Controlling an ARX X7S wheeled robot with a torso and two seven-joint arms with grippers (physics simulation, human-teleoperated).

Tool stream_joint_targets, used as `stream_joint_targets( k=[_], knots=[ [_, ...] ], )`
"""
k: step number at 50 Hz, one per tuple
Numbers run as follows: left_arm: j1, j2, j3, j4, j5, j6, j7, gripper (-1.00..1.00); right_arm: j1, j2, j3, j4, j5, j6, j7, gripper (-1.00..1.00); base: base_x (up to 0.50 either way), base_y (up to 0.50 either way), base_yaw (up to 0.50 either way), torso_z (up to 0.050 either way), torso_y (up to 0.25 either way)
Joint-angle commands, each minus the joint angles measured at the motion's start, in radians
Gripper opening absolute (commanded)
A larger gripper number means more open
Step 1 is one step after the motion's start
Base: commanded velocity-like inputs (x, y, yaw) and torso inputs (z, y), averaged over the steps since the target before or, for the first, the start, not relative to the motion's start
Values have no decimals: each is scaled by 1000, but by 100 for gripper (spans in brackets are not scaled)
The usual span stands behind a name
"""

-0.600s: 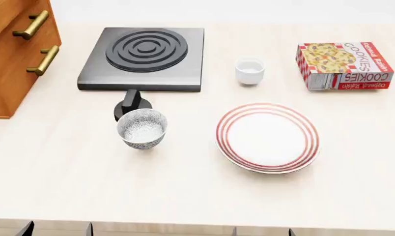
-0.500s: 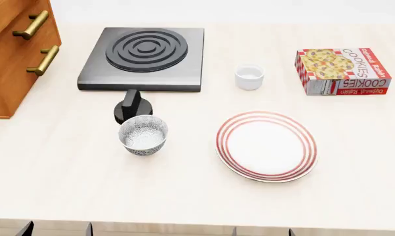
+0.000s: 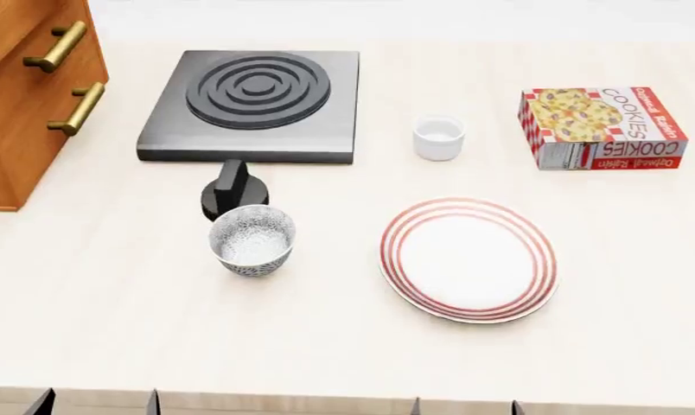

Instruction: Pick the akita bowl on the wooden cabinet and place it on the plate.

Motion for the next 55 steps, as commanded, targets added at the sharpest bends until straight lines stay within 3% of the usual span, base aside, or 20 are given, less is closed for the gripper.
stream_joint_targets(
  k=[1, 39, 48, 55],
  knots=[
    [1, -17, 19, -3, -18, 15, -21, 100, 4, 16, -18, -1, 20, 4, 20, 100, 0, 0, 0, 50, 0],
    [-3, -54, 66, -1, -44, 12, -87, 100, 8, 53, -57, -6, 59, -2, 76, 100, 0, 0, 0, 50, 0],
    [-6, -62, 79, -4, -43, 10, -98, 100, 9, 62, -73, -7, 43, -1, 97, 100, 0, 8, 0, 1, 0],
    [-11, -68, 89, -10, -38, 11, -107, 100, 10, 68, -83, -8, 41, 1, 107, 100, 0, 436, 0, 0, 0]
  ],
)
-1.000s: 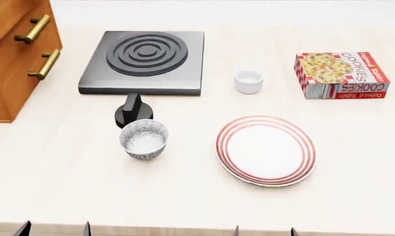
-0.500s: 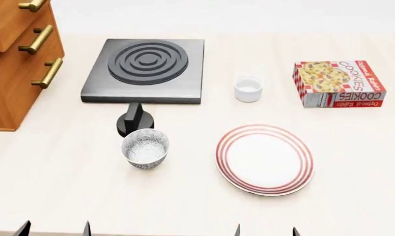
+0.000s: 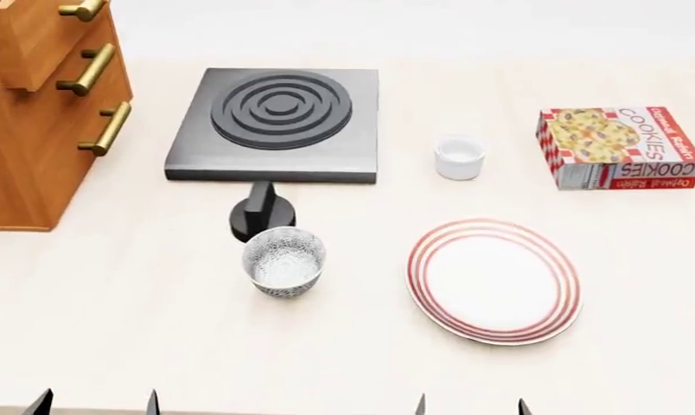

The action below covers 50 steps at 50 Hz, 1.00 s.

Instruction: Pick the akita bowl on the wooden cabinet and place it on the plate.

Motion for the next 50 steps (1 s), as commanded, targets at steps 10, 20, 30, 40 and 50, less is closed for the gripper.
stream_joint_targets(
  k=[10, 20, 30, 40, 50],
  knots=[
    [-6, -17, 21, -10, -6, 4, -23, 100, 1, 15, -25, -3, 2, 0, 24, 100, 0, 435, 0, 0, 0],
    [-9, -24, 28, -11, -16, 2, -30, 100, 1, 22, -34, -3, 9, -1, 30, 100, 0, 434, 0, 0, 0],
    [-8, -30, 35, -10, -22, 7, -36, 100, 3, 29, -41, -2, 16, 0, 37, 100, 0, 436, 0, 0, 0],
    [-9, -37, 47, -15, -20, 15, -42, 100, 6, 35, -54, 0, 10, 7, 48, 100, 3, 469, 0, 0, 0],
    [-9, -43, 53, -13, -25, 15, -48, 100, 9, 38, -52, 2, 32, 7, 50, 100, 25, 280, 0, 0, 0]
  ],
)
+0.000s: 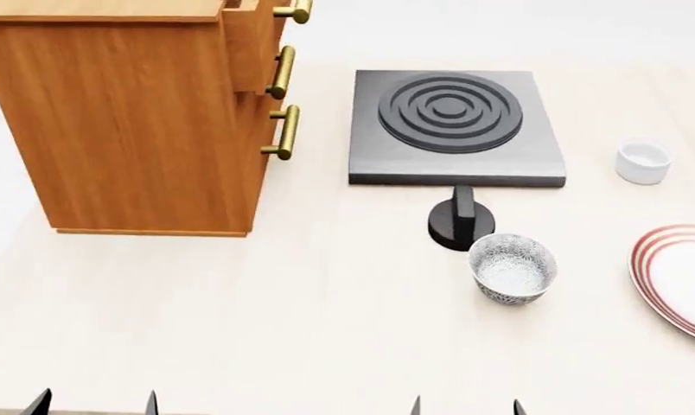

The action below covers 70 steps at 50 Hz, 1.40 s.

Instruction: Pick the akita bowl on the wooden cabinet and place it on the plate.

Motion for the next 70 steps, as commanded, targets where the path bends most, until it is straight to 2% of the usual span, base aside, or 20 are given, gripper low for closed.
stream_joint_targets(
  k=[1, 13, 20, 27, 32, 37, 41, 45, 59, 70],
  knots=[
    [-1, -5, 10, 0, -4, 2, -7, 100, 3, 8, -3, 2, 11, 3, 8, 100, 0, 0, 0, 0, 0],
    [1, -11, 18, 3, -7, 5, -18, 100, 2, 12, -8, 1, 14, 2, 23, 100, 0, 0, 0, 0, 0],
    [7, -10, -7, 24, -48, 3, -28, 100, -2, 16, -1, -49, 51, 59, 29, 100, 0, 0, 0, 0, 0],
    [6, -20, -22, 138, -52, -86, -76, 100, -3, 26, -2, -154, 71, 113, 43, 100, 0, 0, 0, 0, 0],
    [2, -27, -25, 233, -62, -99, -86, 100, 6, 38, 0, -247, 77, 163, 61, 100, 0, 0, 0, 0, 0],
    [-28, -33, -37, 309, -148, -91, -41, 100, 30, 57, 14, -355, 95, 224, 83, 100, 0, 0, 0, 0, 0],
    [-92, -50, -22, 331, -81, -114, -65, 100, 57, 67, 17, -402, 106, 254, 90, 100, 0, 0, 0, 0, 0],
    [-129, -53, -35, 373, -103, -160, -77, 100, 74, 75, 14, -440, 110, 275, 96, 100, 0, 0, 0, 0, 0],
    [-214, -63, -42, 401, -134, -184, -74, 100, 147, 101, 33, -591, 140, 363, 132, 100, 0, 0, 0, 0, 0],
    [-220, -83, -83, 494, -209, -222, -91, 100, 142, 105, 34, -683, 157, 376, 157, 100, 0, 0, 0, 0, 0]
  ],
)
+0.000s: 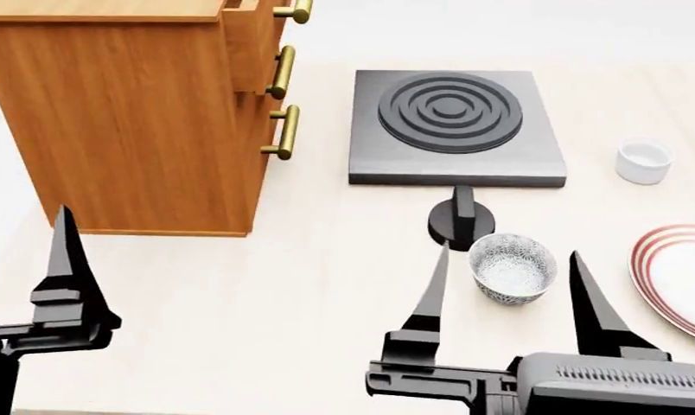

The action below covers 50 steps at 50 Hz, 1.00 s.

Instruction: Pick the akita bowl on the wooden cabinet and place it on the plate.

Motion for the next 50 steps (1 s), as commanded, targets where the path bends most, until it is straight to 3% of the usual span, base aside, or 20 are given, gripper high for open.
stream_joint_targets(
  k=[1, 33, 40, 50],
  knots=[
    [-18, -17, -22, 85, -52, -35, -14, 100, 2, 9, 5, -91, 19, 13, 21, 100, 0, 0, 0, 0, 0],
    [2, -40, -7, 102, -64, -9, -21, 100, -18, 37, -20, -117, 34, -4, 31, 100, 0, 0, 0, 0, 0],
    [-36, -46, -18, 147, -111, -62, -37, 100, -20, 42, -17, -127, 44, -2, 36, 100, 0, 0, 0, 0, 0],
    [-192, -61, 31, 212, -138, -219, -61, 100, -21, 50, -14, -145, 53, 4, 46, 100, 0, 0, 0, 0, 0]
  ],
)
